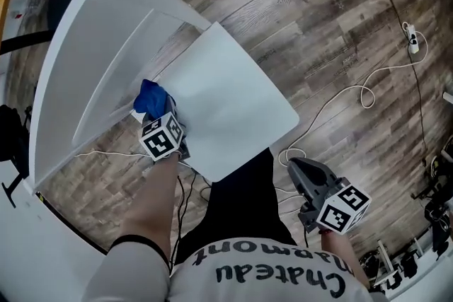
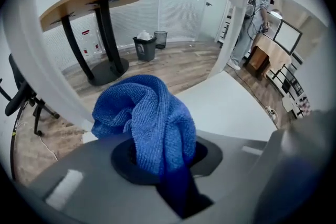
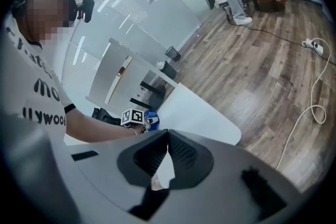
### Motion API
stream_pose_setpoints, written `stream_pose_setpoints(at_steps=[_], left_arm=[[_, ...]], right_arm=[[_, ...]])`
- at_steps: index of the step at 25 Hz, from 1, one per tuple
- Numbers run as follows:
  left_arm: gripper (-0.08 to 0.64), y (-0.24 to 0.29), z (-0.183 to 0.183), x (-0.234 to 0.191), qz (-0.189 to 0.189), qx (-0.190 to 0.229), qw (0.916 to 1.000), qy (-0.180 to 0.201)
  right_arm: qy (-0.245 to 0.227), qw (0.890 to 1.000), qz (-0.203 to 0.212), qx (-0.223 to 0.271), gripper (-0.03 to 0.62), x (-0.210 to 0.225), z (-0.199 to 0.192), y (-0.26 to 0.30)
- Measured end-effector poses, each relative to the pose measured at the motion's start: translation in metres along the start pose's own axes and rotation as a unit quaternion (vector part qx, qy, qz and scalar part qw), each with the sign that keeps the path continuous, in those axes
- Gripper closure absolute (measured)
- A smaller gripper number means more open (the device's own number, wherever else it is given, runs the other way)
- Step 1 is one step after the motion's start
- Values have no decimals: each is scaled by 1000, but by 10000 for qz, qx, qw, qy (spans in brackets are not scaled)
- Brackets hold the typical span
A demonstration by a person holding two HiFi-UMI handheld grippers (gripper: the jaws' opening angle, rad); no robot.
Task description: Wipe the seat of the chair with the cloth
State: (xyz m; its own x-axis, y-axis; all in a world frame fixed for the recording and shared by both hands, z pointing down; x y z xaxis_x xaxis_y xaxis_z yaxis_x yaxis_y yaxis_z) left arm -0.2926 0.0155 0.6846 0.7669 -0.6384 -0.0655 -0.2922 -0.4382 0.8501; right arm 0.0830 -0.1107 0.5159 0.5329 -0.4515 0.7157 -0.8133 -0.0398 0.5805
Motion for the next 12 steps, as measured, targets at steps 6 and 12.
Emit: stream_pose_setpoints(at_steps=[6, 12], left_arm=[[457, 26, 27, 48, -453, 62, 9989, 124], [457, 43, 49, 96, -1020, 70, 9940, 389]], right_arm=[[251, 9991, -198, 288, 577, 15, 9, -1], [395, 9981, -208, 428, 577, 24, 7, -6]])
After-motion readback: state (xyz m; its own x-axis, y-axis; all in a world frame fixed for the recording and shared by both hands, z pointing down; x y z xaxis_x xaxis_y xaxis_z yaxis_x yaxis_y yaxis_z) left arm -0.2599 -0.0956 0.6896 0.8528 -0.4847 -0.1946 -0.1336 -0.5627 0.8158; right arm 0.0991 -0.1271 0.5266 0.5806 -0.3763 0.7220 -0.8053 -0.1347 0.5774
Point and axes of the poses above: the fingertips, and each gripper's own axes: y forward along the fingers, x to its right, z out of its top, the point moved 9 cm from there along -y, backward along the fingers, and after that the axes turned 7 degrees about x, right-handed, at the moved point
